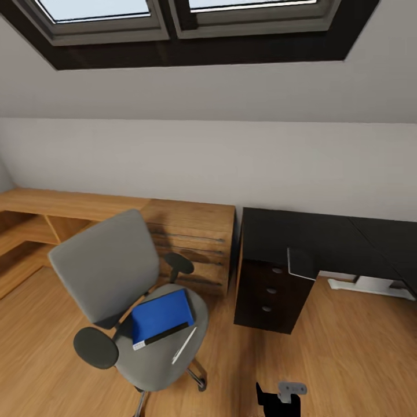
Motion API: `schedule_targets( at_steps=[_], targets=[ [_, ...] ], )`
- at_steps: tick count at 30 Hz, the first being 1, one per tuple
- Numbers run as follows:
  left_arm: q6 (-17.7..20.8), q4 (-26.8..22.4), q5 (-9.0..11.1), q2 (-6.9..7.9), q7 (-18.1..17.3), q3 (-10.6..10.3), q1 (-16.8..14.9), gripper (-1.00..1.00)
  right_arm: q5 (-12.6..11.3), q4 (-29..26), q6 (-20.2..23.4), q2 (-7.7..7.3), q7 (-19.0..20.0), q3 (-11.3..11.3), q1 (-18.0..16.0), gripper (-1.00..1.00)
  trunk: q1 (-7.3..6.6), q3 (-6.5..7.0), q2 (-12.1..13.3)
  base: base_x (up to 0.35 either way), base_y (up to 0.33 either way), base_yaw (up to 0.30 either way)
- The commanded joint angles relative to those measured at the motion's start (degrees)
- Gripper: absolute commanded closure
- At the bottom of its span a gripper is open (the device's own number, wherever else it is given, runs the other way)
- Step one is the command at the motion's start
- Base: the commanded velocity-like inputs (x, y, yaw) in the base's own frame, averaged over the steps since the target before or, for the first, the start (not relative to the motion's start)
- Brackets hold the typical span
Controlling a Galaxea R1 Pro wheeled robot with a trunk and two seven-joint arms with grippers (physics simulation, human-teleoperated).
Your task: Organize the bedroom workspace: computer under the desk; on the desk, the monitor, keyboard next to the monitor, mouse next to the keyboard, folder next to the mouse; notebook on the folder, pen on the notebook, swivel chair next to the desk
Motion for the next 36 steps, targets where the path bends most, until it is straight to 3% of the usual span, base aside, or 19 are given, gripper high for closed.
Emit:
schedule_targets(
  at_steps=[1, 21, 36],
  targets=[
    [-0.19, 0.03, 0.60, 0.03, -0.15, -0.42, -0.02, -1.00, 0.51, 0.04, -0.17, 0.01, 0.15, -0.53, -0.04, -1.00, 0.00, -0.07, -0.04, 0.000, 0.000, -0.087],
    [-0.19, 0.03, 0.60, 0.03, -0.15, -0.42, -0.01, -1.00, 0.76, 0.19, -0.34, -0.33, 0.29, -0.53, -0.04, -1.00, 0.00, -0.12, -0.04, 0.062, 0.000, -0.017],
    [-0.25, 0.03, 0.60, 0.03, -0.18, -0.34, -0.05, -1.00, 0.78, 0.21, -0.21, -0.33, 0.36, -0.50, -0.04, -1.00, 0.00, -0.12, -0.04, 0.223, 0.000, 0.000]
  ],
)
